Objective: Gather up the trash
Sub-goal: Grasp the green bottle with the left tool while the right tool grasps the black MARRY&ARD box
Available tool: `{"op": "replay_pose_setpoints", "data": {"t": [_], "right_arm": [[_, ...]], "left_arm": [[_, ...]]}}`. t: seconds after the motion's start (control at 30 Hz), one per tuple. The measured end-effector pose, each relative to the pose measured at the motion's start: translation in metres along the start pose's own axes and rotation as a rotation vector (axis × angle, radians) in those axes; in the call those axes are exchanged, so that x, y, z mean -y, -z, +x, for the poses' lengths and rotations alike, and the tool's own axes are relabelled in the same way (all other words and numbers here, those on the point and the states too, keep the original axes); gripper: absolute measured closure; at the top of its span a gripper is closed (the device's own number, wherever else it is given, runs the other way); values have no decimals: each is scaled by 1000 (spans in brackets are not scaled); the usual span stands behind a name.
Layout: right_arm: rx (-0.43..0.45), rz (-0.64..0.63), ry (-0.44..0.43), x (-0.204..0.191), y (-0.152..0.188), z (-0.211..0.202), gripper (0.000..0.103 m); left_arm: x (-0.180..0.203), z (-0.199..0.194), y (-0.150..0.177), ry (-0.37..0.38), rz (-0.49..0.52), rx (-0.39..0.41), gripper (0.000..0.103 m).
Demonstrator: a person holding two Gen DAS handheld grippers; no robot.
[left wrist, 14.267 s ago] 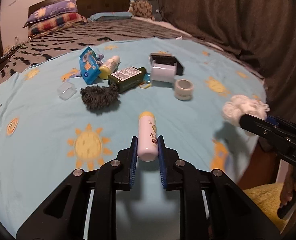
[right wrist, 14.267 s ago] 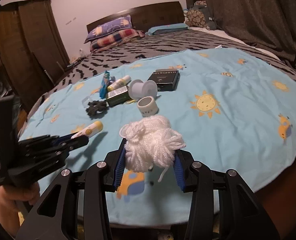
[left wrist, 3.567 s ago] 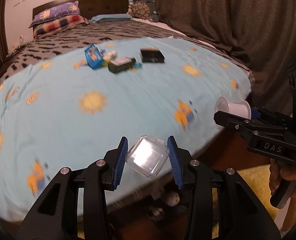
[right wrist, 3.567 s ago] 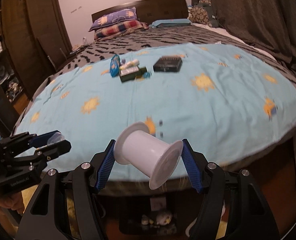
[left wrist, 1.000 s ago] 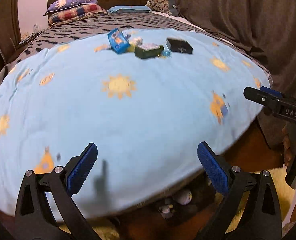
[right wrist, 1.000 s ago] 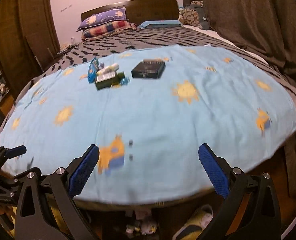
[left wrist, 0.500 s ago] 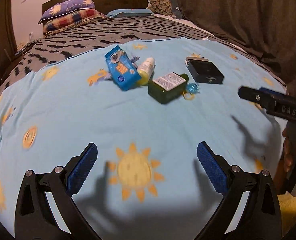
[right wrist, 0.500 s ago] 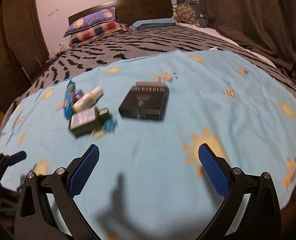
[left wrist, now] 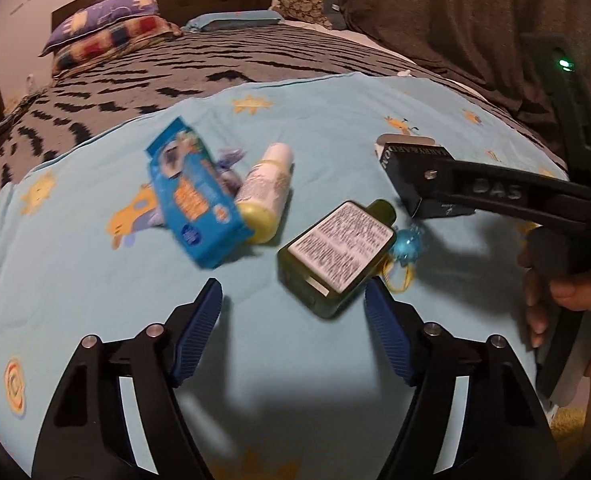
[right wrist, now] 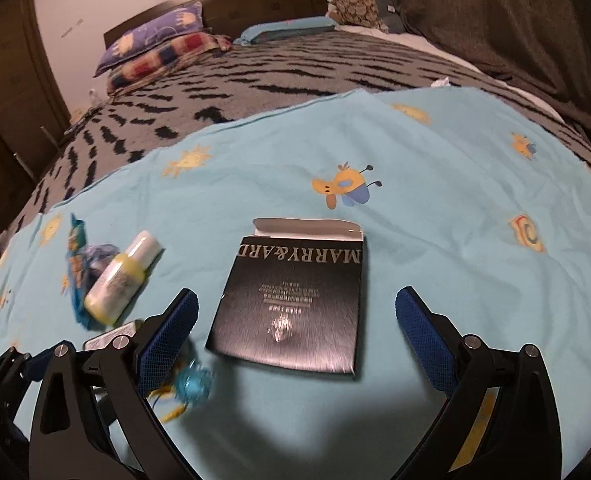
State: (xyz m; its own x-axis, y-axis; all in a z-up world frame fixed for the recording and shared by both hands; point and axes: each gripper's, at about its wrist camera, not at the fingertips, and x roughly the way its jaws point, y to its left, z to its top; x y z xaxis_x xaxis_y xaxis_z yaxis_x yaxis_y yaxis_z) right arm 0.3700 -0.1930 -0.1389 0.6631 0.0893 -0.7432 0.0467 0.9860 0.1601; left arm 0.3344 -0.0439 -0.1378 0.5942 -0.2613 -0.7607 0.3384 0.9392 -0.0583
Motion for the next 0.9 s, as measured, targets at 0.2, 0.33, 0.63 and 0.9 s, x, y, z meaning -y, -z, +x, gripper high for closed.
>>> {"op": "replay_pose_setpoints", "data": {"t": [0.2,0.33,0.63,0.9], "right_arm": [[-39,-5,33,-2,-11,22,11],[-51,2,52,3,-16,27,24],[-16,-39,34,11,-6,0,29],[57,-85,-33,3,19,-75,30]], "left_arm": [[8,20,-12,35,31,-23,36],[9,27,-17,56,24,-27,43],[12,3,-11,22,35,-5,57],[25,-64,11,-35,51,48,60]]}}
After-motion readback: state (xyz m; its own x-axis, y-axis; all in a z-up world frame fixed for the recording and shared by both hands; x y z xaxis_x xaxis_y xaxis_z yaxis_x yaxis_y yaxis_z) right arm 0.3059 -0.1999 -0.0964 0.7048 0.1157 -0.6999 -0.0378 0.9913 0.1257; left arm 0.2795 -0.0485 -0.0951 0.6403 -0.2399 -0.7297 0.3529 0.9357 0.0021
